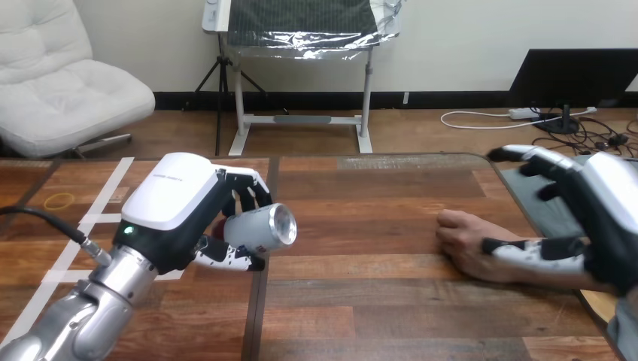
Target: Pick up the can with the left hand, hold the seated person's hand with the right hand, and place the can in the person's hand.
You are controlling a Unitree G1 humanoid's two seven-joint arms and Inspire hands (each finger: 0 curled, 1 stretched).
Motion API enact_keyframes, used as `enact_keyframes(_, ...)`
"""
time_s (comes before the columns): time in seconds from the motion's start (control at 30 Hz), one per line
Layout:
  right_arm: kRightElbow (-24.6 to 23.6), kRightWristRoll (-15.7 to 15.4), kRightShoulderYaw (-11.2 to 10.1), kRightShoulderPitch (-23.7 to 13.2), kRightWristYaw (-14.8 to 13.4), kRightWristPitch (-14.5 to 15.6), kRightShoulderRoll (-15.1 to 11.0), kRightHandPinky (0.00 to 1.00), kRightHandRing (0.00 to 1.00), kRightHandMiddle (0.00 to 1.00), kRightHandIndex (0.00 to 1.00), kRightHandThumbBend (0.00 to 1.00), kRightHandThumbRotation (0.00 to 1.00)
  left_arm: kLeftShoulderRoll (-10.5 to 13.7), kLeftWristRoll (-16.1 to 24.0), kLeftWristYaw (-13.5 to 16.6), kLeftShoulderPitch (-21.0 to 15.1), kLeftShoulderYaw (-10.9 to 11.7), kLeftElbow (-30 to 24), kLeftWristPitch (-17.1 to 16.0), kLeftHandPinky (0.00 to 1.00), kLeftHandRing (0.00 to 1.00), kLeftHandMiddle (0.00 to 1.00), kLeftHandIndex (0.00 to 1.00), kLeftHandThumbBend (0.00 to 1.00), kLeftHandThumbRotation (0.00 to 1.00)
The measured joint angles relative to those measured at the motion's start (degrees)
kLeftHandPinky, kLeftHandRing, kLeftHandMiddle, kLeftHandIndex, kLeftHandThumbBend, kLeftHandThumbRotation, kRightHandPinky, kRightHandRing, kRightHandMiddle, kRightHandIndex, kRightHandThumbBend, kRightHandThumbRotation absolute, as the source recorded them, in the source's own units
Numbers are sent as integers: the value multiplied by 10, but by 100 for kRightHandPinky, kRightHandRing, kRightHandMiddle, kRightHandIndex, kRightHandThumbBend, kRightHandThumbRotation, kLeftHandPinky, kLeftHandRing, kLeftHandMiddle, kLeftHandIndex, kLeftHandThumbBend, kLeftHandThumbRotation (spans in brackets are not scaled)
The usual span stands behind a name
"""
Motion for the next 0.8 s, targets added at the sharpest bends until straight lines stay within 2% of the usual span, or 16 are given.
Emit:
enact_keyframes(0.33,19,-35,-2,-21,40,28,-46,70,83,86,81,85,0,-14,0,0,-6,0,-1,2,37,42,48,51,66,0)
enact_keyframes(0.53,43,-55,5,-35,58,28,-67,71,83,85,80,88,0,-16,0,0,-7,0,-1,1,37,42,48,51,67,0)
enact_keyframes(0.8,91,-80,19,-59,67,15,-96,72,83,84,79,90,0,-20,0,0,-8,1,-1,-1,37,42,48,51,66,0)
